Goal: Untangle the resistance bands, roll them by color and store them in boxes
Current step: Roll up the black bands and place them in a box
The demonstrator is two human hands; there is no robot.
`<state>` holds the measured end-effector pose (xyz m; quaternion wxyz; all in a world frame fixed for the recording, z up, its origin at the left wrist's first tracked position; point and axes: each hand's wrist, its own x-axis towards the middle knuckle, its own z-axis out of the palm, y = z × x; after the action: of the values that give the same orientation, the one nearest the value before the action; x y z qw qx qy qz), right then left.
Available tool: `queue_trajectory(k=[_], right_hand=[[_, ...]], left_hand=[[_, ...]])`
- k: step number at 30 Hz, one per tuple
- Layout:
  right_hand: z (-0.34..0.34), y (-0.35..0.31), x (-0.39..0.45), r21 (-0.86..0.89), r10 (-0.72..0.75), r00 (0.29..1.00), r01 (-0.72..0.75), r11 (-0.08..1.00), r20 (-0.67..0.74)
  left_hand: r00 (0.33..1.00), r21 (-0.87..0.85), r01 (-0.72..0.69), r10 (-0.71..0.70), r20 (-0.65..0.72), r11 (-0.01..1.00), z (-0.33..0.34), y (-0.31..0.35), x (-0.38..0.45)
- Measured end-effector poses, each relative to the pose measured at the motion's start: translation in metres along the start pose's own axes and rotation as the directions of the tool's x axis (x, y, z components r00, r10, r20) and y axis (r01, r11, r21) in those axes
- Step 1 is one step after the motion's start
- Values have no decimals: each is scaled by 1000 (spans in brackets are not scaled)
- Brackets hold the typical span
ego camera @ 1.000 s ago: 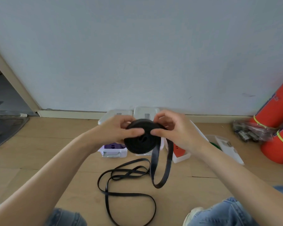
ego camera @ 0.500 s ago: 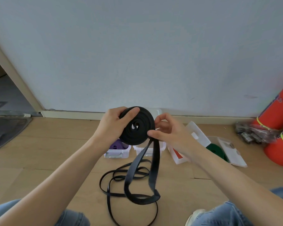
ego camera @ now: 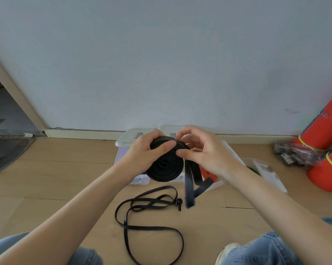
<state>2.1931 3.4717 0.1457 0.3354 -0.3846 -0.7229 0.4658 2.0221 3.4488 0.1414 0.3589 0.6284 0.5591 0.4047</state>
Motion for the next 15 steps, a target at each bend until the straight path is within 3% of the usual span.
queue_trajectory(k=[4,7,9,11,13,15], right_hand=[[4,4,-1,270,137,990,-122,955,-39],[11,6,-1,211,138,990,-127,969,-39],[10,5,1,134,102,993,-93,987,-61],[4,4,1,64,75,995,-71,995,-61],[-1,2,1,-19,45,999,-45,999,-7],[0,2,0,-94,16,999,-13,996,35]], left_hand=[[993,-63,-23,15,-116,998,-4,-1,3],[975,-170,26,-63,-214,985,-6,-1,4],[981,-229,83,-120,-153,970,-11,-2,5],[993,-228,119,-122,3,966,-18,-2,4],[988,-127,96,-79,136,987,-21,-1,3],[987,-8,56,-55,154,998,-16,-1,1]])
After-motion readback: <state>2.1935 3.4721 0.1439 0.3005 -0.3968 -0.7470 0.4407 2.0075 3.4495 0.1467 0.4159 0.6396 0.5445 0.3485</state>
